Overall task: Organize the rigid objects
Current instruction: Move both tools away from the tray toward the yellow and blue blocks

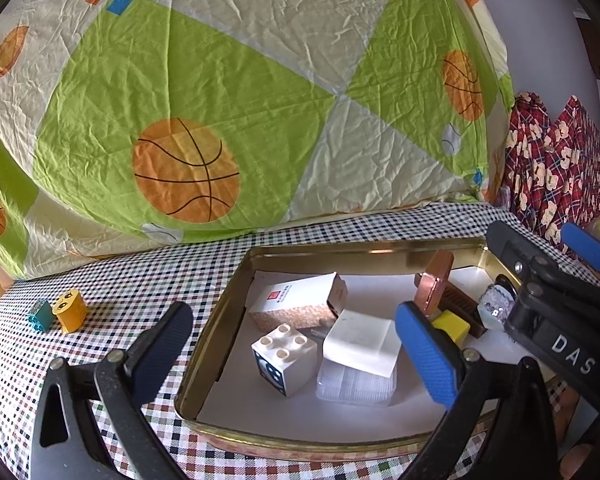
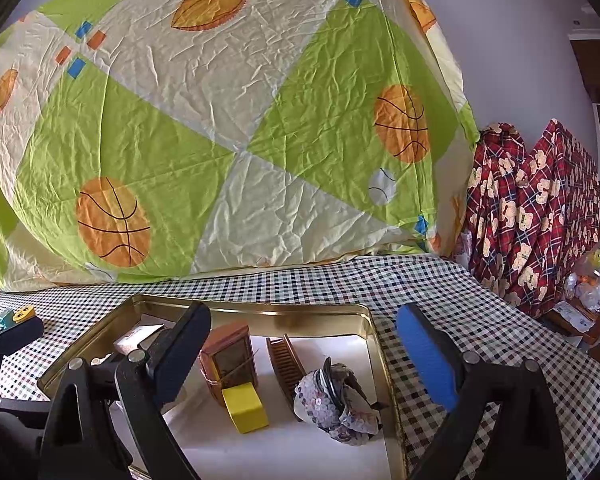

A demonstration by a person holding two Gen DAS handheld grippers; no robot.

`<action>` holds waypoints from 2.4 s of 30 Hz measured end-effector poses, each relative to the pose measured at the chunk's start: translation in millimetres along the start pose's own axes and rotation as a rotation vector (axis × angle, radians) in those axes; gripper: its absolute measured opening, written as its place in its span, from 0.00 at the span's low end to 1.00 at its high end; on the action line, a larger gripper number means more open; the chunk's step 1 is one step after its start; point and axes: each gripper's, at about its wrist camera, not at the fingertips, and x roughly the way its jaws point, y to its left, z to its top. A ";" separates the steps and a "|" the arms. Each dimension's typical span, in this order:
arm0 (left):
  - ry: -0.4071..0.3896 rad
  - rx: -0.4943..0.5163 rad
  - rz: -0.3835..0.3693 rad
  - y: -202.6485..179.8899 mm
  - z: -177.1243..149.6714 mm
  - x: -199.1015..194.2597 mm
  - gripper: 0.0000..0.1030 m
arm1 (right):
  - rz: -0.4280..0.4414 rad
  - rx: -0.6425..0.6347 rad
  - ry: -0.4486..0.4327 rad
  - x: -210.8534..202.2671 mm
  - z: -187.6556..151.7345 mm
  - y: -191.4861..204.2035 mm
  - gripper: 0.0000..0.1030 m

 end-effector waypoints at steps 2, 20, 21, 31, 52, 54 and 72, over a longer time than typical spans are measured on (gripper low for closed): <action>-0.002 0.005 -0.002 -0.9 -0.3 -0.4 1.00 | -0.001 0.000 0.000 -0.1 0.1 0.0 0.93; -0.048 0.003 0.028 0.7 -5.9 -16.6 1.00 | -0.035 -0.019 -0.020 -6.9 -1.1 4.9 0.93; -0.058 0.004 0.028 0.9 -6.2 -18.7 1.00 | -0.036 -0.021 -0.021 -7.3 -1.2 5.9 0.93; -0.070 0.014 0.038 16.2 -13.6 -33.5 1.00 | -0.041 -0.032 -0.017 -15.6 -4.3 15.8 0.93; -0.048 -0.013 0.120 102.3 -33.0 -49.1 0.99 | 0.012 0.004 -0.004 -31.7 -15.6 98.7 0.93; -0.043 -0.018 0.129 113.4 -34.6 -49.2 0.99 | 0.027 -0.015 -0.009 -32.9 -16.6 112.4 0.93; 0.012 -0.138 0.224 218.6 -42.8 -34.8 0.99 | 0.171 -0.077 0.017 -19.7 -22.4 221.8 0.93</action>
